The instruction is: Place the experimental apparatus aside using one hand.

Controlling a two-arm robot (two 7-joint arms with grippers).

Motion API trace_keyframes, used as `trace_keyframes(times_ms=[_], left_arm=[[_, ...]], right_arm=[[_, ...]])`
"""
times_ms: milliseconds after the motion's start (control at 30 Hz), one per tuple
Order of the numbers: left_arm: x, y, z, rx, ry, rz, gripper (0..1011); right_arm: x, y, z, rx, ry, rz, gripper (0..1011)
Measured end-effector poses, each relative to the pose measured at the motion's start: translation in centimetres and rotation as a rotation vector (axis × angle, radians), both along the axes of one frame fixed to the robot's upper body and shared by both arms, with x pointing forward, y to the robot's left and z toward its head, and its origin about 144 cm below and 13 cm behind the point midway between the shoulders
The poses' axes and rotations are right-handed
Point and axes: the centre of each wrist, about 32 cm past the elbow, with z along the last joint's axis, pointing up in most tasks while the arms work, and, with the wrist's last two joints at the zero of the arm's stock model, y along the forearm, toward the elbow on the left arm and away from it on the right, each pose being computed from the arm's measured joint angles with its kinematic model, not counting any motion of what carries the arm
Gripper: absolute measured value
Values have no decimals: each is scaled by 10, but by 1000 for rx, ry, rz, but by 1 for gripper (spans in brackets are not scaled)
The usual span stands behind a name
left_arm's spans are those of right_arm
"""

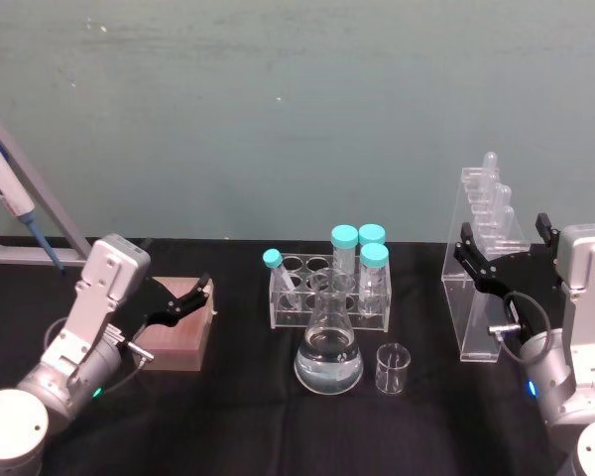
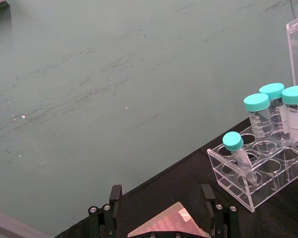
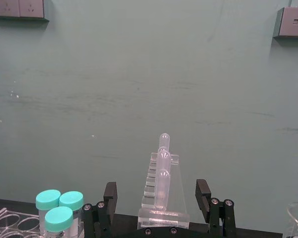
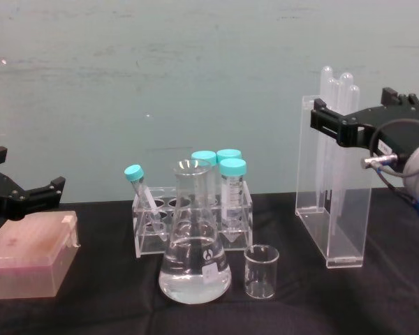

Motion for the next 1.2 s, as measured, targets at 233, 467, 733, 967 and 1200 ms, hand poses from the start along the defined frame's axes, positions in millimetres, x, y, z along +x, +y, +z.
trace_keyframes(times_ms=[233,467,733,967,1200], left_arm=[[0,0,0,0,0,0,1000],[0,0,0,0,0,0,1000],[0,0,0,0,0,0,1000],[0,0,0,0,0,0,1000],[0,0,0,0,0,0,1000]], right_arm=[[7,3,0,10,2,-11,1010],[13,5,-1,22,16,-20,1010],[19,7,-1,35,31,-28,1010],[23,7,-2,39,40,-31,1010],[25,7,-3,42,49,-33,1010]])
